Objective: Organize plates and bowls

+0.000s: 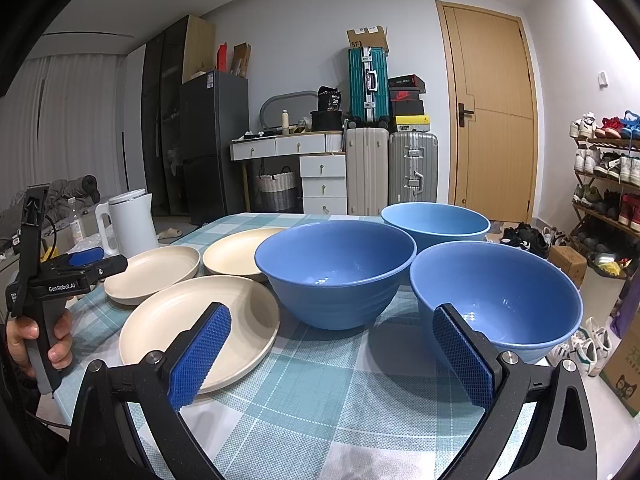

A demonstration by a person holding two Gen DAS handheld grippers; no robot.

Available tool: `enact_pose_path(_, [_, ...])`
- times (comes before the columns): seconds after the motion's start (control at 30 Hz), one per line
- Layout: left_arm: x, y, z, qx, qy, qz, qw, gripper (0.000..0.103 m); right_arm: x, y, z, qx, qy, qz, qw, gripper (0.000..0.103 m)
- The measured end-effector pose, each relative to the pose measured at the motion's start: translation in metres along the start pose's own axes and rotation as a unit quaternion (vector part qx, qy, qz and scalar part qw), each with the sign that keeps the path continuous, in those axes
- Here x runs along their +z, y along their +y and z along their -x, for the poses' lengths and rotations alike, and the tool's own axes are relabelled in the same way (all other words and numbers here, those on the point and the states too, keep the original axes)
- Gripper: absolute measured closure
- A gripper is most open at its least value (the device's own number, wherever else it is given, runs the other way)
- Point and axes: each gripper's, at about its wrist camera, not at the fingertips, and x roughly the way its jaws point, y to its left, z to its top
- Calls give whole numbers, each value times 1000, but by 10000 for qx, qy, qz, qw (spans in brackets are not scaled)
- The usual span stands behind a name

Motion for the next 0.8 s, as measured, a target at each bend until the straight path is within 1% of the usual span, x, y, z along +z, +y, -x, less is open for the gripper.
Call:
enact_pose_path(0.03, [0, 0, 0, 2, -4, 4, 10000, 1, -8, 11, -4, -11, 6, 11, 10000, 0])
enact_pose_path(0.1, [1, 1, 1, 7, 0, 2, 10000, 1, -13, 10, -10, -22, 17, 29, 10000, 0])
enact_pose_path(0.23, [2, 5, 1, 7, -28, 15, 10000, 1, -12, 11, -9, 15, 63, -92, 9999, 0])
enact_pose_path(0.3, [1, 5, 1, 1, -21, 17, 10000, 1, -7, 6, -6, -33, -6, 29, 10000, 0])
enact_pose_path(0.47, [1, 5, 2, 23, -14, 31, 10000, 1, -6, 3, -10, -28, 205, 32, 9998, 0])
enact_pose_path(0.6, [1, 6, 3, 16, -9, 43, 10000, 1, -3, 1, -13, -16, 552, -58, 9985, 0])
enact_pose_path(0.63, [1, 7, 5, 12, -22, 60, 10000, 1, -3, 0, -13, -40, 582, -71, 9983, 0])
enact_pose_path(0.67, [0, 7, 5, -3, -46, 71, 10000, 1, -2, -1, -13, -45, 751, -123, 9971, 0])
enact_pose_path(0.73, [0, 9, 8, -25, -71, 98, 9999, 1, 0, -3, -13, -25, 707, -213, 9973, 0])
enact_pose_path(0.8, [1, 9, 8, 127, -57, 79, 9999, 1, 5, -4, -11, -43, 725, -277, 9970, 0])
